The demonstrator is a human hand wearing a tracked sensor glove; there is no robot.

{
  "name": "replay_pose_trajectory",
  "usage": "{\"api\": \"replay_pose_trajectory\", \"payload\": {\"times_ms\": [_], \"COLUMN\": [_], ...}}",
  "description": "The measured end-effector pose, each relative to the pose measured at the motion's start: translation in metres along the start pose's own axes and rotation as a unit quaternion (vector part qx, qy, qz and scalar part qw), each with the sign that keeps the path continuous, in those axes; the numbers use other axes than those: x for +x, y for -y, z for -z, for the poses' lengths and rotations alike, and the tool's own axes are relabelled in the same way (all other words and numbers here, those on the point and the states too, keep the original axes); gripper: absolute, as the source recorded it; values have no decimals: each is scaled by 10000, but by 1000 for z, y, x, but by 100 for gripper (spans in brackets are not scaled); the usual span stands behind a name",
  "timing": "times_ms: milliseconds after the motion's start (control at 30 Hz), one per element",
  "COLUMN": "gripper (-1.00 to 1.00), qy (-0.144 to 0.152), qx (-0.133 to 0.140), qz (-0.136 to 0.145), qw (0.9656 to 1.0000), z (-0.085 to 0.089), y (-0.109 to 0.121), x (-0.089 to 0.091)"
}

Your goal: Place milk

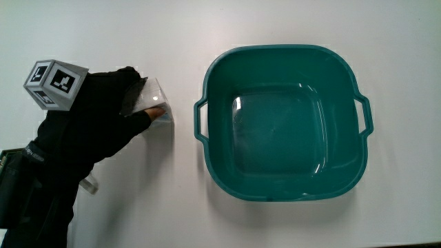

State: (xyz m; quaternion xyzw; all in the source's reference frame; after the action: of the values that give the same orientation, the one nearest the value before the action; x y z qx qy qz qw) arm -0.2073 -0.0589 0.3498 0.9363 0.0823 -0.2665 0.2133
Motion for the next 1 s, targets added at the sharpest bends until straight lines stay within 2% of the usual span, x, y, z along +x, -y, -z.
{"api": "replay_pose_trajectory", "payload": {"times_ms": [233, 333, 633, 700, 733, 767, 833, 867, 933, 1000], "gripper": [0, 0, 0, 0, -9, -18, -36, -45, -64, -82], "qy": [112, 23, 96, 155, 222, 217, 231, 402, 460, 170], "qx": [-81, -107, -172, -174, -233, -26, -26, 47, 119, 153], "qz": [38, -23, -156, -171, -120, -147, -285, -134, -329, -377], "qw": [9999, 9999, 9997, 9996, 9994, 9997, 9993, 9991, 9983, 9990], "z": [6, 4, 8, 11, 12, 11, 9, 10, 5, -2], "y": [-4, -6, -5, -6, -5, -3, 1, 2, 9, 17], "x": [-7, -5, -9, -14, -15, -12, -10, -13, -6, 4]}}
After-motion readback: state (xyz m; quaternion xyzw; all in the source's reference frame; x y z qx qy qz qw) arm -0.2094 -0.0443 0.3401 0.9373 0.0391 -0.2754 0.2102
